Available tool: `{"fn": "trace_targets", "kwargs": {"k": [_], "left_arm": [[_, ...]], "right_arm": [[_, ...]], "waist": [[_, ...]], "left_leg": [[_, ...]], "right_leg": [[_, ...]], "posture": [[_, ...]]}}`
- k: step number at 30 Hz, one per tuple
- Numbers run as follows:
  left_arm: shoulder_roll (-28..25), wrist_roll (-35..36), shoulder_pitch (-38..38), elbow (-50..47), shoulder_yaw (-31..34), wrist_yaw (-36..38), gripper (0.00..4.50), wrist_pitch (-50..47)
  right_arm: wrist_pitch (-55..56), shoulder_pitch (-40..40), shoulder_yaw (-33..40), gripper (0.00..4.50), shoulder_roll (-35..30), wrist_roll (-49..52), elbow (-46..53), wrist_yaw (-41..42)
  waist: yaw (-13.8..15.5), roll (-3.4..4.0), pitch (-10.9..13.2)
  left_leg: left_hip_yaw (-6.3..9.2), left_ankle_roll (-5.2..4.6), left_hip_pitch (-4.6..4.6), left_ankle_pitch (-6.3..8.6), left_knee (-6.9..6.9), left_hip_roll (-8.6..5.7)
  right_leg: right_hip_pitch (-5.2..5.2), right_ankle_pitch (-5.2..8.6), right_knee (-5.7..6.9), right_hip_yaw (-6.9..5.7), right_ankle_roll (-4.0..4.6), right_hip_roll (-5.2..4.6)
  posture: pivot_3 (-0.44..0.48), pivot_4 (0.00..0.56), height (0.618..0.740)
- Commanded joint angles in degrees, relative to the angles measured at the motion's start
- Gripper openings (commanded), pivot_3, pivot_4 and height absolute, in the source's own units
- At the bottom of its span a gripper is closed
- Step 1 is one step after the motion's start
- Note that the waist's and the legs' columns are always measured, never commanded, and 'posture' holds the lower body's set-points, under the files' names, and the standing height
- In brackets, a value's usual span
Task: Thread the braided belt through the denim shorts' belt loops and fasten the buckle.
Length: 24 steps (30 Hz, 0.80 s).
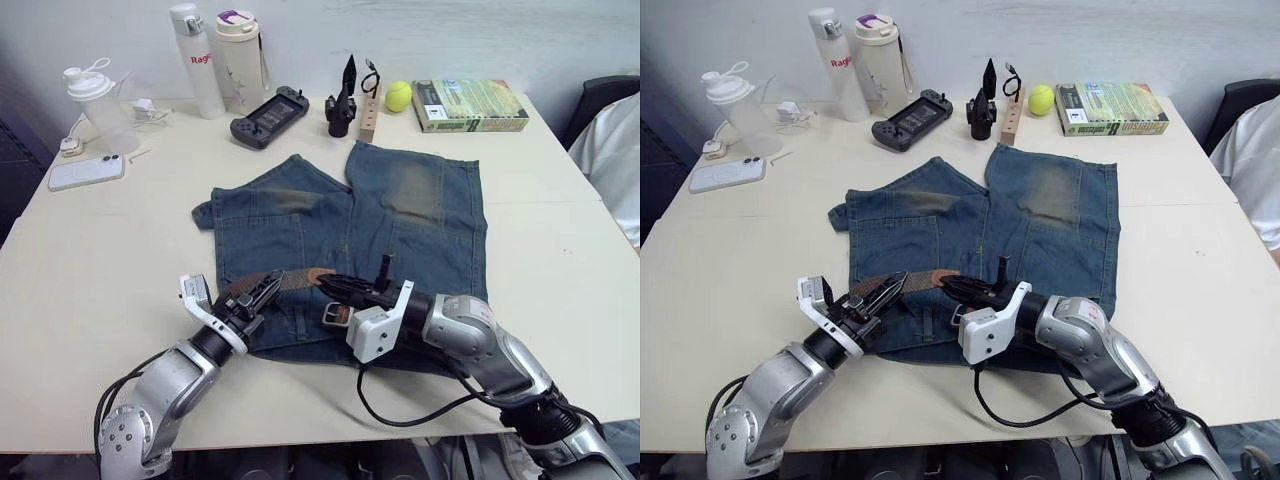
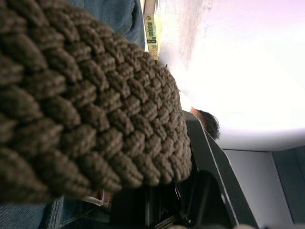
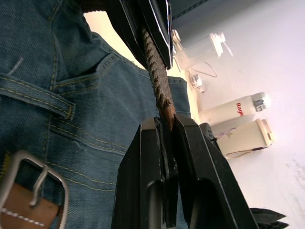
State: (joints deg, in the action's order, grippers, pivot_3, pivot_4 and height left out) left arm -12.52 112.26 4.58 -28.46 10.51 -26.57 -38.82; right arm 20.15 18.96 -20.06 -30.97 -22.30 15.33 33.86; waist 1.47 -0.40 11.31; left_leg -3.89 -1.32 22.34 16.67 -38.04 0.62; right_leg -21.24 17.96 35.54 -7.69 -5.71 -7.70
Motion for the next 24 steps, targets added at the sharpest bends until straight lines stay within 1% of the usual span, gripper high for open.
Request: {"fn": "trace_targets", "kwargs": {"k": [1,3,5,6,8,9,10,12,15,18,24], "left_arm": [[-0.62,0.74,-0.06,-3.17,0.99,2.04,0.00,-0.15],[-1.15,0.74,0.07,-3.62,1.20,2.10,0.00,0.19],[-2.53,0.74,0.02,-3.80,1.83,2.33,0.00,0.44],[-4.23,0.74,0.40,-3.82,3.17,2.82,0.00,0.35],[-9.72,0.74,2.42,-3.90,5.61,4.60,0.00,-1.65],[-12.91,0.74,4.04,-4.04,6.64,5.58,0.00,-3.11],[-14.87,0.74,5.36,-4.16,7.17,6.23,0.00,-3.73],[-16.67,0.74,8.58,-4.24,8.72,7.69,0.00,-3.01],[-20.46,0.73,12.60,-4.24,10.71,9.78,0.00,-3.92],[-22.01,0.32,14.40,-5.18,10.18,10.19,0.00,-3.28],[-23.13,-2.08,14.02,-5.29,8.93,9.72,0.00,-1.72]], "right_arm": [[-3.96,-0.30,1.56,0.85,1.03,4.48,2.24,1.92],[-6.64,-0.64,2.52,1.61,1.91,6.58,3.04,2.10],[-9.79,-1.18,3.62,2.59,2.58,8.56,3.52,2.30],[-14.49,-1.90,5.36,3.05,2.43,12.48,4.30,3.99],[-22.88,-3.03,9.11,3.94,1.40,20.67,6.01,7.69],[-26.99,-3.57,10.85,3.94,0.71,24.49,6.96,9.36],[-29.67,-3.88,12.01,3.94,0.16,27.21,7.76,10.59],[-37.08,-4.89,14.69,3.94,-0.65,34.05,10.34,12.38],[-47.32,-5.87,18.51,3.94,-1.66,42.95,13.72,13.39],[-52.68,-5.62,20.20,3.94,-2.17,47.16,15.49,12.77],[-57.00,-5.93,20.90,3.94,-2.47,50.47,18.02,10.56]], "waist": [[0.01,0.00,0.00],[0.02,0.00,0.00],[0.02,0.00,0.00],[0.02,0.00,0.00],[-0.02,0.00,0.00],[-0.02,0.00,0.01],[-0.04,-0.01,0.02],[-0.05,0.14,0.08],[-0.07,0.13,0.08],[-0.07,0.20,0.12],[-0.02,0.20,0.12]], "left_leg": [[0.00,0.00,0.00,0.00,0.00,0.00],[0.00,0.00,0.00,0.01,0.00,0.00],[0.00,0.02,0.00,0.01,0.00,0.01],[0.01,0.02,0.01,0.02,0.01,0.02],[0.01,0.05,0.03,0.05,0.01,0.04],[0.01,0.04,0.03,0.05,0.01,0.04],[0.01,0.08,0.06,0.07,0.02,0.08],[0.02,0.10,0.07,0.16,0.04,0.14],[-0.01,0.11,0.07,0.28,0.04,0.23],[0.00,0.20,0.07,0.40,0.05,0.29],[-0.02,0.23,0.08,0.50,0.07,0.28]], "right_leg": [[0.00,0.00,0.00,0.00,0.00,0.00],[0.00,0.00,-0.01,0.00,0.00,-0.01],[0.00,0.01,-0.01,0.00,0.01,0.00],[0.00,0.01,-0.01,0.00,0.02,0.00],[-0.03,0.02,-0.02,0.01,0.03,0.01],[-0.04,0.02,0.00,0.01,0.04,0.01],[-0.11,0.05,0.01,0.01,0.09,0.04],[-0.13,0.07,0.00,0.04,0.14,0.03],[-0.15,0.09,-0.06,0.10,0.18,-0.22],[-0.21,0.16,-0.01,0.09,0.30,-0.24],[-0.24,0.17,-0.03,0.07,0.31,-0.31]], "posture": [[0.000,0.150,0.717],[0.000,0.150,0.717],[0.000,0.150,0.717],[0.000,0.150,0.717],[0.000,0.150,0.717],[0.000,0.150,0.717],[0.000,0.150,0.717],[0.000,0.150,0.717],[0.000,0.150,0.717],[0.000,0.150,0.717],[0.000,0.150,0.717]]}}
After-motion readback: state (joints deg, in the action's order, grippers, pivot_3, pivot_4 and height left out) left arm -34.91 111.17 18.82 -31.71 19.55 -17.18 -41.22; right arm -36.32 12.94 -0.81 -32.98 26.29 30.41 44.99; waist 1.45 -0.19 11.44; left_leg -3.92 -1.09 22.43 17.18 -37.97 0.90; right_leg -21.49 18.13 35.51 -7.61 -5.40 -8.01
